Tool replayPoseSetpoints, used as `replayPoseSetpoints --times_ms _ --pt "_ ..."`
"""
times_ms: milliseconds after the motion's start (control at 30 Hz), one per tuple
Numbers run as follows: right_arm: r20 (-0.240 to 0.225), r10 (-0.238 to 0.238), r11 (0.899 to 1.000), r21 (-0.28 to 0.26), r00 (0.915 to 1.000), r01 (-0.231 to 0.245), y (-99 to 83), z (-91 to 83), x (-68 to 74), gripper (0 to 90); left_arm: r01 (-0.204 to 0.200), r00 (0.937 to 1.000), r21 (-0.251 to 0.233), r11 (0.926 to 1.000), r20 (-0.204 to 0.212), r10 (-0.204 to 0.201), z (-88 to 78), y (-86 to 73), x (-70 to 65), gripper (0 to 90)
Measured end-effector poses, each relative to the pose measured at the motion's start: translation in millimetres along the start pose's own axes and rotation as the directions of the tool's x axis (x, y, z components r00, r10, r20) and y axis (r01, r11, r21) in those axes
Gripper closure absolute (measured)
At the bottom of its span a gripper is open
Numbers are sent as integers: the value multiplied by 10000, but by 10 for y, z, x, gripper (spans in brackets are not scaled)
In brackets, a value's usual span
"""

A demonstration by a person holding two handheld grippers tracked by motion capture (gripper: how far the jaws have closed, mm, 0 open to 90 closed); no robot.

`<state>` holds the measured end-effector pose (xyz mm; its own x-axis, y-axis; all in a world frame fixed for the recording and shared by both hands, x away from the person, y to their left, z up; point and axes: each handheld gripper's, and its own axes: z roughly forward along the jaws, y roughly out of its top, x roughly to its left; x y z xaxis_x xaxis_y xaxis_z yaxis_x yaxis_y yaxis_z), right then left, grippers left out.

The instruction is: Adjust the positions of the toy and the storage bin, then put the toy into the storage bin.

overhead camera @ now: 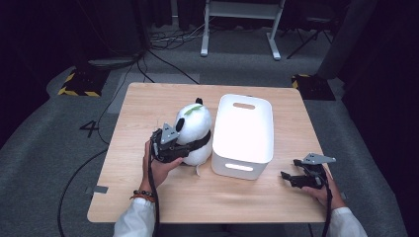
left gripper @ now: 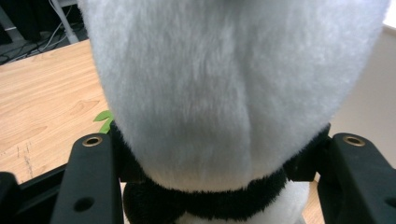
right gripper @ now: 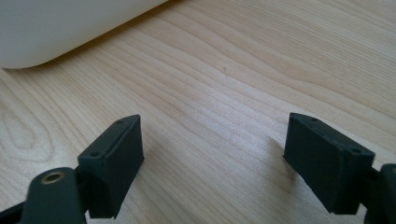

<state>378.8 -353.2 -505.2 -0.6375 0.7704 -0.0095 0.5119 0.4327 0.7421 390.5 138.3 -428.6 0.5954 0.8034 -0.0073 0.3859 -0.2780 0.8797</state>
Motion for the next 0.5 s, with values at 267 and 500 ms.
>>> replayPoseSetpoints --times_ms 267,500 --pt "1 1 10000 2 10000 -1 0 0 0 193 255 9995 -124 9996 168 -253 -17 -5 37 384" --pt "9 -4 10000 2 10000 4 0 0 1 193 -239 9997 -60 9997 81 239 -48 12 -13 395"
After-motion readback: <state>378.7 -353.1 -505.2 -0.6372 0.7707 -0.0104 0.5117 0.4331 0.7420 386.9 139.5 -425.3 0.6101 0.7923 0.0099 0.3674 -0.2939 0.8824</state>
